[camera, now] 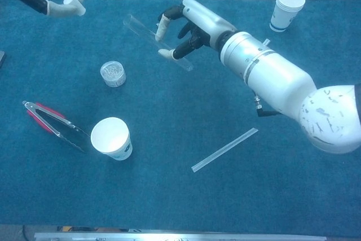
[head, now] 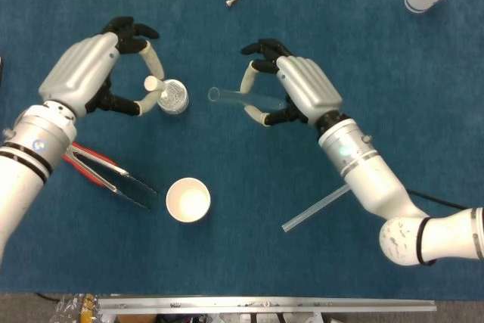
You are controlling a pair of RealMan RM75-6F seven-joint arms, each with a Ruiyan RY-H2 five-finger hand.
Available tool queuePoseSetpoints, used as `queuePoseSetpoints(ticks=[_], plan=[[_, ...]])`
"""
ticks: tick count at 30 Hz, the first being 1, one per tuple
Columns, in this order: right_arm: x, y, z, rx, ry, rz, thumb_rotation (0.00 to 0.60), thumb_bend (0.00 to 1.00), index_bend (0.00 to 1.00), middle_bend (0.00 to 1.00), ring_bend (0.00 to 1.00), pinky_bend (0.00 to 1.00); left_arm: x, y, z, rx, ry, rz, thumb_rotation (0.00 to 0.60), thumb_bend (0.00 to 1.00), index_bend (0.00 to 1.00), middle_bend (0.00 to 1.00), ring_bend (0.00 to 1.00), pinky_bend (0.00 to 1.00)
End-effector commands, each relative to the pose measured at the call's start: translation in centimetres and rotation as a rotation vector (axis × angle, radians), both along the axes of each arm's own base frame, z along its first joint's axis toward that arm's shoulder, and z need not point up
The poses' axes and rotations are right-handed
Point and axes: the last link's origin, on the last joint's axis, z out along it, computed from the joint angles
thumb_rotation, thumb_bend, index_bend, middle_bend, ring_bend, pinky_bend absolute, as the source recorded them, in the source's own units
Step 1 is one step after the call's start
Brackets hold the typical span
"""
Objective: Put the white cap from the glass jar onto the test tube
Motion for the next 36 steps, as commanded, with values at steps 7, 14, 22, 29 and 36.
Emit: queuePoseSetpoints(ticks=[7, 14, 22, 29, 36], plan=[[0.5, -0.1, -0.5, -0.01, -0.015, -0.012, 0.6, 0.26, 0.64, 0.22, 0.09, 0.29, 1.2, -0.1, -1.1, -0.032, -0.062, 0.023, 0.6, 0.32, 0.51, 0.18, 0.0, 0.02], [0.9, -0.1, -1.0, 0.0, -0.034, -0.024, 0.6, 0.26, 0.64, 0.22, 0.09, 0.29, 1.8, 0.2, -1.7, -0.033, -0.092, 0.031, 0.6, 0.32, 0.51, 0.17, 0.0, 0.02], [1.1, -0.1, -1.3, 0.008, -0.06, -0.041, 0.6, 0.26, 0.64, 0.22, 0.09, 0.29, 2.0, 0.5, -2.2, -0.025, -0.125, 0.052, 0.6, 0.32, 0.51, 0.17, 0.0, 0.02], [1.2, -0.1, -1.4, 0.011, -0.077, -0.052, 0.6, 0.26, 0.64, 0.22, 0.09, 0.29, 2.1, 0.5, -2.7, -0.026, -0.131, 0.053, 0.6, 0.32, 0.51, 0.17, 0.0, 0.02], [1.2, -0.3, -1.6, 0.01, -0.085, -0.062, 0.6, 0.26, 0.64, 0.22, 0.09, 0.29, 2.3, 0.3, -3.2, -0.037, -0.15, 0.058, 0.6, 0.32, 0.51, 0.17, 0.0, 0.02]])
